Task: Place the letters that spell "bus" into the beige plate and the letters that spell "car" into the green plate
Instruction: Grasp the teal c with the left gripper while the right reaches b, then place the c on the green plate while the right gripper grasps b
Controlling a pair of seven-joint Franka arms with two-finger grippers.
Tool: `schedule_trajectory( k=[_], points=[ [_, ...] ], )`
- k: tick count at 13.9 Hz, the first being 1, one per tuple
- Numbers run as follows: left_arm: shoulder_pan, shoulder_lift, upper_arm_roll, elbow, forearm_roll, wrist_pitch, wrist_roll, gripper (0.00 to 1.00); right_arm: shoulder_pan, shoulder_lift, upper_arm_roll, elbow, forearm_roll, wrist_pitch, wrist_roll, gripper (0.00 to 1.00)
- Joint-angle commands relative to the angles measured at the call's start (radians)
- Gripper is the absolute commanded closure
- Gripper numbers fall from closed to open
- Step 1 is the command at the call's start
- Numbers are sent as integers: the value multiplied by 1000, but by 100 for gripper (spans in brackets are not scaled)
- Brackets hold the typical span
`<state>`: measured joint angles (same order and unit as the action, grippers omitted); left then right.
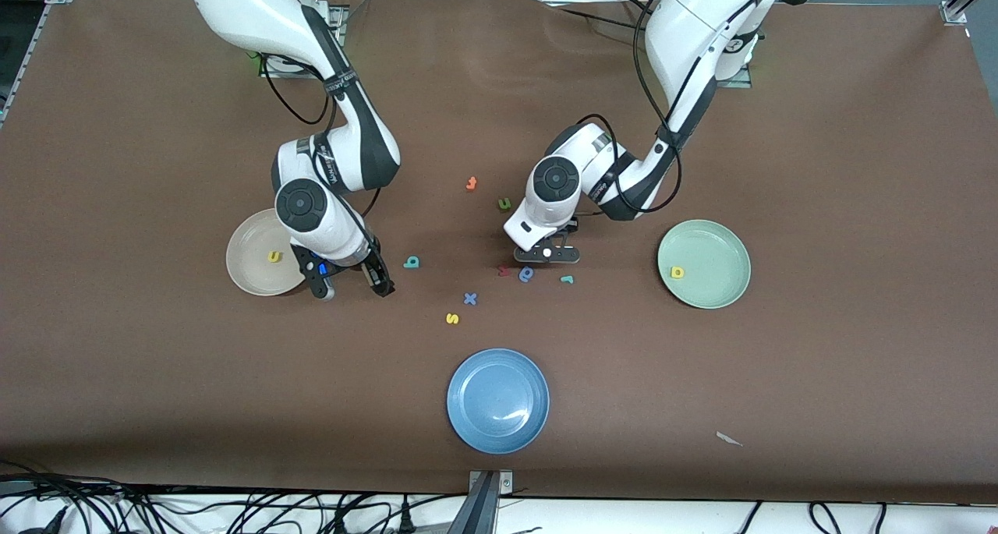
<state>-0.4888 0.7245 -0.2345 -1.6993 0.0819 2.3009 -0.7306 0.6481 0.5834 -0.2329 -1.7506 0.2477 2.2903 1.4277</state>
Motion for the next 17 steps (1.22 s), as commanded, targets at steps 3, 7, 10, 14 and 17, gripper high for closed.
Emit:
schedule_trajectory(
  k=[3, 7, 10, 14, 17],
  points=[
    [33, -71, 0, -5, 39, -70, 35, 92, 54, 95, -2, 83, 16, 6, 264, 0],
    [149, -120, 0, -8, 39, -187, 213, 91, 76, 99, -2, 76, 7, 14, 356, 0],
    [263, -128, 3, -16, 41, -251, 377, 91, 88, 101, -3, 54, 5, 43, 358, 0],
    [343, -149, 6, -19, 128, -327, 407, 90, 134, 73, -6, -81, 5, 173, 359, 0],
    [400, -142, 6, -39, 142, -350, 407, 90, 136, 56, -8, -101, -4, 178, 353, 0]
  ],
)
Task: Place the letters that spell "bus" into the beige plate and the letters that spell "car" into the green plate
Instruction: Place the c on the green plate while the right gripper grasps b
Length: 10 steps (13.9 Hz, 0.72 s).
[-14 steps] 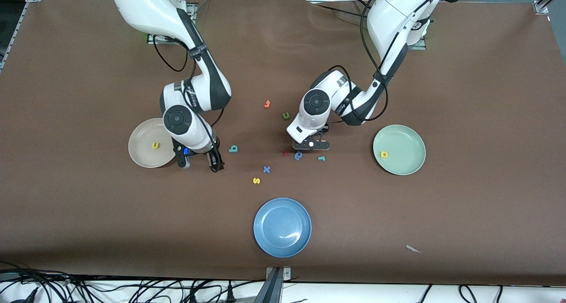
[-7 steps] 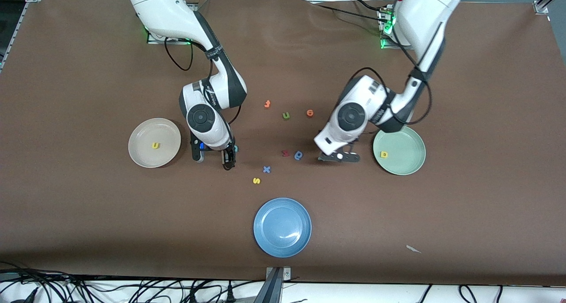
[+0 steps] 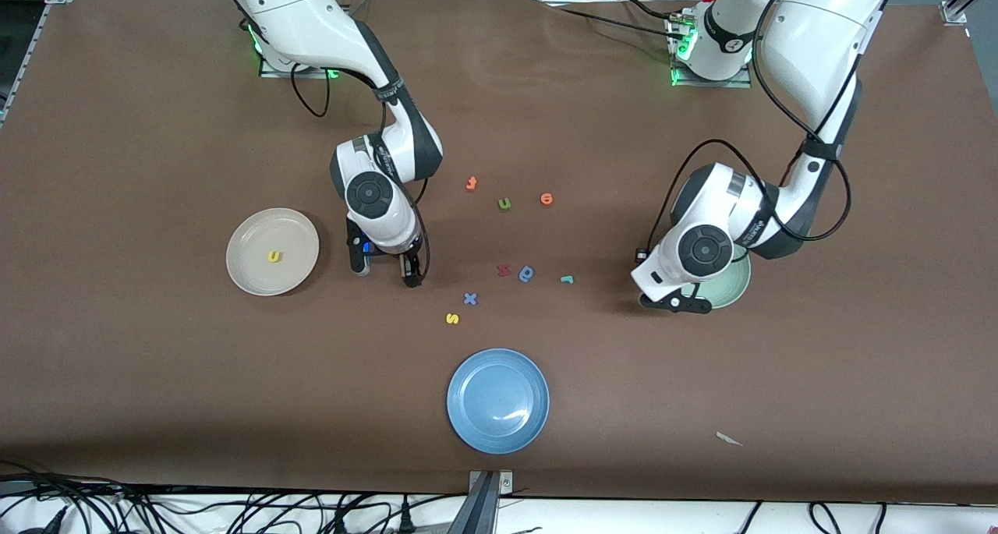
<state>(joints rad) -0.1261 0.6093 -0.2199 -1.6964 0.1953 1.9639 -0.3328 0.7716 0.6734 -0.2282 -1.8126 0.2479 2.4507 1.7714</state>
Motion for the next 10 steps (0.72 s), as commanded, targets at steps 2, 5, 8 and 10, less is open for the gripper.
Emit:
schedule_trajectory(
  k=[2, 5, 8, 10],
  points=[
    [62, -31, -9, -63, 29, -14, 46, 85, 12, -34, -13, -63, -12, 36, -6, 0],
    [175, -33, -15, -85, 26, -14, 212, 80, 12, -41, -14, -77, -12, 50, -29, 7],
    [189, -42, -16, -86, 15, -23, 229, 0, 12, -41, -14, -76, -10, 51, -32, 27],
    [175, -63, -30, -82, 12, -39, 229, 0, 12, -41, -14, -73, -10, 51, -38, 41]
  ],
)
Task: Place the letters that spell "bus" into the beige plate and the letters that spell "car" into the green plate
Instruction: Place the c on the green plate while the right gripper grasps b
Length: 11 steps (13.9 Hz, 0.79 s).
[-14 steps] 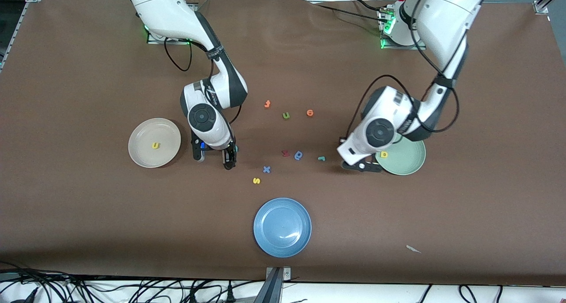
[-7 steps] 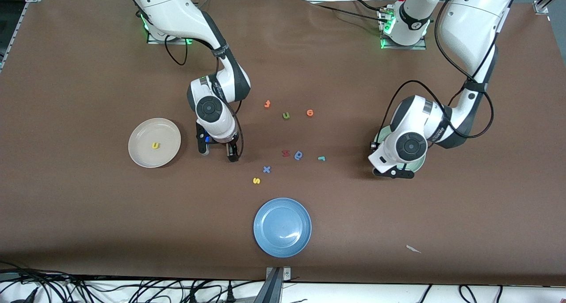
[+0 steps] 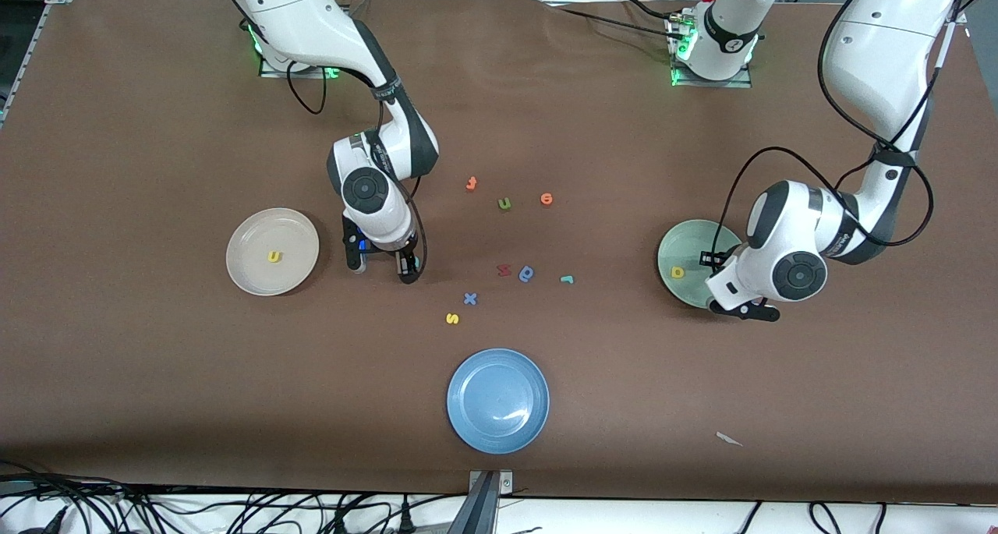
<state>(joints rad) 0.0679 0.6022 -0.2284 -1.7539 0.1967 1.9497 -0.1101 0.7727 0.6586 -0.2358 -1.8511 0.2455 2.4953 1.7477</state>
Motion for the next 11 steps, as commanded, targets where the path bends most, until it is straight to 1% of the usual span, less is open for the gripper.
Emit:
schedule_trajectory(
  k=[1, 3, 4, 5, 6, 7, 8, 9, 10, 11],
  points=[
    [-16, -64, -73, -19, 10, -26, 1, 0, 11, -27, -7, -34, -8, 7, -28, 43],
    [-19, -70, -147, -3, 12, -25, -77, 0, 10, -27, -7, -33, -8, 7, -31, 53],
    [-22, -64, -193, 11, 10, -22, -129, 0, 10, -27, -8, -31, -8, 7, -34, 56],
    [-25, -59, -222, 17, 13, -18, -181, 0, 10, -25, -7, -31, -8, 7, -37, 59],
    [-40, -53, -238, 30, 12, -5, -215, 0, 10, -24, -8, -31, -8, 7, -49, 64],
    [-69, -39, -239, 51, 12, 12, -232, 0, 8, -23, -8, -28, -6, 7, -53, 67],
    [-91, -23, -238, 74, 10, 32, -250, 1, 8, -22, -8, -26, -6, 7, -53, 78],
    [-108, 2, -238, 92, 4, 53, -287, 7, 7, -22, -7, -25, -5, 8, -54, 81],
    [-134, 26, -238, 114, 4, 87, -307, 15, 5, -20, -8, -22, -5, 7, -56, 87],
    [-151, 51, -238, 131, 3, 124, -310, 22, 3, -20, -8, -13, -6, 5, -59, 88]
  ],
)
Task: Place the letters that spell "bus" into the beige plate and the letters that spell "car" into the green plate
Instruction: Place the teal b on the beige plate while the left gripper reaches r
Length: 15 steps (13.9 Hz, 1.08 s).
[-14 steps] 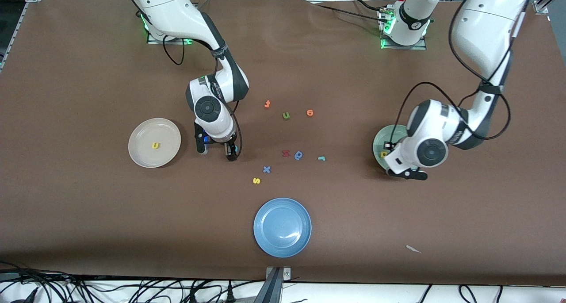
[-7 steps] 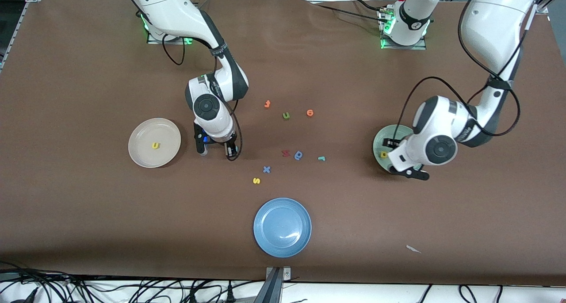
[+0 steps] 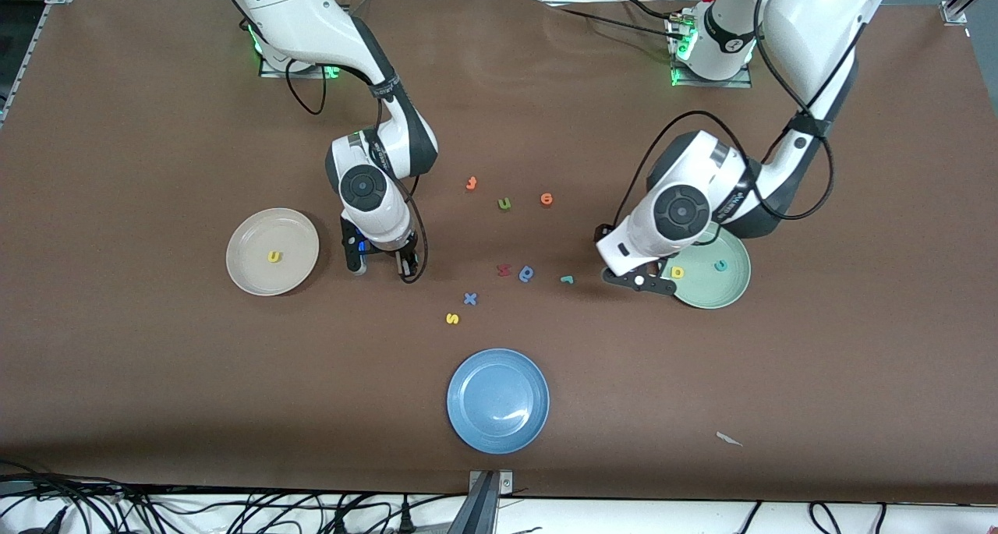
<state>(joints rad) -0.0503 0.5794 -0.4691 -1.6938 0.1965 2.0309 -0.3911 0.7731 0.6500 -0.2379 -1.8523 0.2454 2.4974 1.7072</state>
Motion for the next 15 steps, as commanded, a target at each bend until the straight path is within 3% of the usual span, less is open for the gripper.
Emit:
schedule_trajectory(
  k=[1, 3, 5, 8, 11, 15],
  points=[
    [-39, 97, 3, 75, 1, 82, -35, 22, 2, -13, -6, -2, -5, -5, -30, 97],
    [-52, 131, 3, 72, 14, 205, -43, 26, 0, -17, -26, 39, -9, -76, -40, 100],
    [-89, 166, 10, 74, 18, 242, -43, 27, 0, -21, -44, 82, -8, -161, -104, 100],
    [-100, 184, 18, 74, 32, 294, -43, 29, 3, -59, -87, 65, -30, -259, -304, 100],
    [-105, 212, 18, 74, 127, 301, -43, 33, 5, -145, -125, -17, -124, -318, -495, 100],
    [-105, 238, 18, 92, 152, 324, -45, 36, 5, -332, -253, -238, -126, -315, -909, 100]
  ],
)
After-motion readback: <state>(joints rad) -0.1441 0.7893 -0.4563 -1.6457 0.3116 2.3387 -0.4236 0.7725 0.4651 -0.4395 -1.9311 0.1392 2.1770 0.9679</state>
